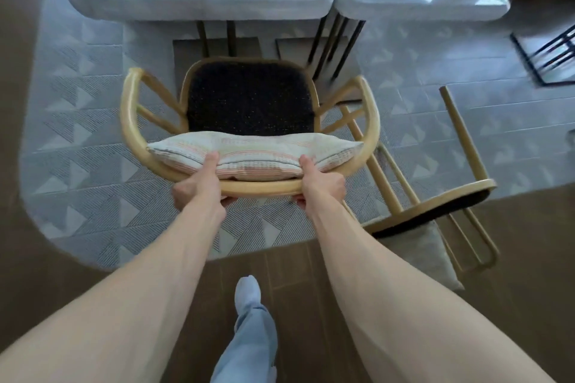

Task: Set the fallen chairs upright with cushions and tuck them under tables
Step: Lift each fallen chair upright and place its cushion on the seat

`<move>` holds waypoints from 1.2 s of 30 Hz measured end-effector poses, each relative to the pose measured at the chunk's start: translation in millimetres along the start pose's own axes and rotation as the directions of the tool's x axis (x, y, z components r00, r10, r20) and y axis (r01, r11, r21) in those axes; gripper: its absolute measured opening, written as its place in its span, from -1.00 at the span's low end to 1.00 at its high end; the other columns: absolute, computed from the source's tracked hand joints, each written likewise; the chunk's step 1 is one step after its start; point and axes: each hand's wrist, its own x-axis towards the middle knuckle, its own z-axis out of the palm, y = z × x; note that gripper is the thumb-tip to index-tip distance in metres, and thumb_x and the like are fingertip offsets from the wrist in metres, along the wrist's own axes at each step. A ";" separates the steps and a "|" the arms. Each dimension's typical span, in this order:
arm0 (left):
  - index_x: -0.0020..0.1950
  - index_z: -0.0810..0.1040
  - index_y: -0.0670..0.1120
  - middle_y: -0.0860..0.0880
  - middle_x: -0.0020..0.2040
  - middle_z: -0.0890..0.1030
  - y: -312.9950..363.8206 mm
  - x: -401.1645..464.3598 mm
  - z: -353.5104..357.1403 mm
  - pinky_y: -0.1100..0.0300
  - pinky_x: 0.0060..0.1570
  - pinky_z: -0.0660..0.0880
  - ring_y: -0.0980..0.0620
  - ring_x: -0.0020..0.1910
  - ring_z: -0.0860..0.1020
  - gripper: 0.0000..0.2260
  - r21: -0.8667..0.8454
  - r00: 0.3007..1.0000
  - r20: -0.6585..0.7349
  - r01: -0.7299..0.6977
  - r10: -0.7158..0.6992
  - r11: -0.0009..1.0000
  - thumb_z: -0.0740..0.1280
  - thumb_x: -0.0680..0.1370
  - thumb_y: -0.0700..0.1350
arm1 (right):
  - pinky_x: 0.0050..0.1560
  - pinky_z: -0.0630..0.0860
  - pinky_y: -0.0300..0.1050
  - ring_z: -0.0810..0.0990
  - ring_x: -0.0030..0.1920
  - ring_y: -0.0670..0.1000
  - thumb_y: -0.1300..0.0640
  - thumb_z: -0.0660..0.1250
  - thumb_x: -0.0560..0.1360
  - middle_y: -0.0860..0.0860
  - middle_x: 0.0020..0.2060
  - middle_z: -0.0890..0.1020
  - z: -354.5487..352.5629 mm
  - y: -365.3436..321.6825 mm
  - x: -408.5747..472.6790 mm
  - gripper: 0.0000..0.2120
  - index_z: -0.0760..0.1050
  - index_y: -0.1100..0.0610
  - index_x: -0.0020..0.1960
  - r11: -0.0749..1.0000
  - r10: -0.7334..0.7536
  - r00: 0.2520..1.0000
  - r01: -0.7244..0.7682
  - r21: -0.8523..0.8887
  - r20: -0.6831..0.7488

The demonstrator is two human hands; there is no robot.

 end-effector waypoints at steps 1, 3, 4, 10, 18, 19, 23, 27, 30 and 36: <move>0.01 0.57 -0.09 -0.13 -0.11 0.64 8.0 2.5 7.8 -0.07 -0.52 0.61 -0.14 -0.27 0.66 -0.46 0.009 1.000 -0.014 -0.011 0.011 1.000 0.67 0.21 0.15 | -0.10 0.70 0.15 0.68 -0.25 0.10 -0.26 0.51 0.39 0.01 -0.27 0.58 4.9 -10.5 3.0 -0.41 0.55 0.21 0.13 1.000 0.003 1.000 -0.003 -0.008 -0.003; 0.09 0.61 -0.13 -0.15 -0.09 0.66 20.0 6.1 22.8 -0.06 -0.52 0.61 -0.15 -0.27 0.67 -0.39 0.026 0.999 -0.037 -0.023 0.024 0.999 0.66 0.21 0.17 | -0.09 0.70 0.15 0.67 -0.24 0.09 -0.27 0.51 0.39 0.02 -0.27 0.58 13.7 -27.0 10.4 -0.39 0.56 0.23 0.15 1.000 0.006 1.000 -0.006 -0.010 -0.009; 0.11 0.61 -0.14 -0.15 -0.10 0.66 23.5 7.4 28.0 -0.05 -0.54 0.60 -0.15 -0.29 0.68 -0.38 0.036 0.999 -0.045 -0.023 0.025 0.999 0.65 0.22 0.18 | -0.08 0.70 0.15 0.68 -0.22 0.10 -0.27 0.51 0.39 0.03 -0.24 0.60 17.0 -32.2 13.9 -0.38 0.56 0.23 0.16 1.000 0.007 1.000 -0.007 -0.013 -0.015; 0.16 0.60 -0.11 -0.11 -0.08 0.68 30.0 10.3 35.2 0.00 -0.53 0.60 -0.12 -0.25 0.68 -0.42 0.033 0.998 -0.052 -0.023 0.024 0.999 0.63 0.28 0.17 | -0.02 0.68 0.17 0.70 -0.09 0.16 -0.27 0.50 0.39 0.10 -0.02 0.64 25.9 -42.1 17.2 -0.30 0.47 0.26 0.24 0.998 0.047 0.999 -0.048 -0.029 -0.024; 0.20 0.46 -0.17 -0.19 0.03 0.61 36.3 -15.2 18.3 -0.03 -0.35 0.67 -0.17 -0.07 0.67 -0.51 0.089 0.996 0.063 0.056 -0.061 0.994 0.47 0.49 0.15 | -0.08 0.71 0.18 0.63 0.12 0.22 -0.22 0.38 0.54 0.17 0.29 0.51 -18.0 -65.6 1.3 -0.33 0.37 0.20 0.45 0.985 0.164 0.945 -0.144 -0.090 0.283; 0.28 0.44 -0.19 -0.20 0.15 0.58 35.7 -23.3 18.0 -0.10 -0.19 0.68 -0.20 0.05 0.64 -0.49 0.116 0.998 0.002 0.060 -0.061 0.991 0.42 0.51 0.13 | 0.02 0.69 0.20 0.58 0.22 0.23 -0.23 0.35 0.54 0.16 0.35 0.45 -27.0 -65.0 -1.3 -0.31 0.34 0.21 0.48 0.986 0.127 0.954 -0.092 -0.140 0.273; 0.36 0.44 -0.23 -0.18 0.28 0.51 23.7 -81.0 23.2 -0.23 0.20 0.50 -0.22 0.19 0.56 -0.49 0.193 0.998 -0.052 -0.032 0.043 0.981 0.24 0.51 0.05 | 0.26 0.46 0.07 0.48 0.34 0.14 -0.28 0.30 0.53 0.14 0.39 0.45 -74.3 -52.8 -19.8 -0.23 0.32 0.25 0.49 0.967 -0.108 0.970 0.153 -0.203 0.219; 0.07 0.62 -0.15 -0.09 -0.03 0.65 -5.3 -170.3 32.6 0.10 -0.21 0.51 -0.01 -0.12 0.58 -0.75 0.201 0.839 0.482 -0.387 0.253 0.900 0.25 0.60 -0.02 | 0.23 0.46 -0.02 0.55 0.18 0.01 -0.21 0.25 0.61 -0.03 0.21 0.60 -149.2 -42.3 -45.6 -0.47 0.47 0.15 0.40 0.929 -0.368 0.898 0.364 0.063 0.241; 0.02 0.62 -0.08 -0.05 0.02 0.68 -33.4 -237.4 20.3 0.00 0.00 0.57 -0.03 0.01 0.62 -0.79 0.125 0.534 0.778 -0.649 0.332 0.750 0.24 0.64 -0.03 | 0.09 0.51 -0.16 0.58 0.06 -0.06 -0.14 0.22 0.66 -0.11 -0.01 0.63 -224.8 -29.5 -70.2 -0.62 0.57 0.13 0.23 0.838 -0.540 0.821 0.504 0.211 0.184; 0.20 0.57 -0.12 -0.12 0.14 0.66 -91.4 -359.9 -31.5 0.02 0.09 0.55 0.00 0.06 0.62 -0.77 -0.123 0.068 0.945 -0.832 0.319 0.541 0.22 0.69 -0.03 | 0.32 0.51 -0.03 0.60 0.28 0.02 -0.20 0.14 0.64 0.03 0.24 0.65 -417.9 34.5 -127.9 -0.51 0.56 0.13 0.32 0.681 -0.681 0.732 0.629 0.375 0.008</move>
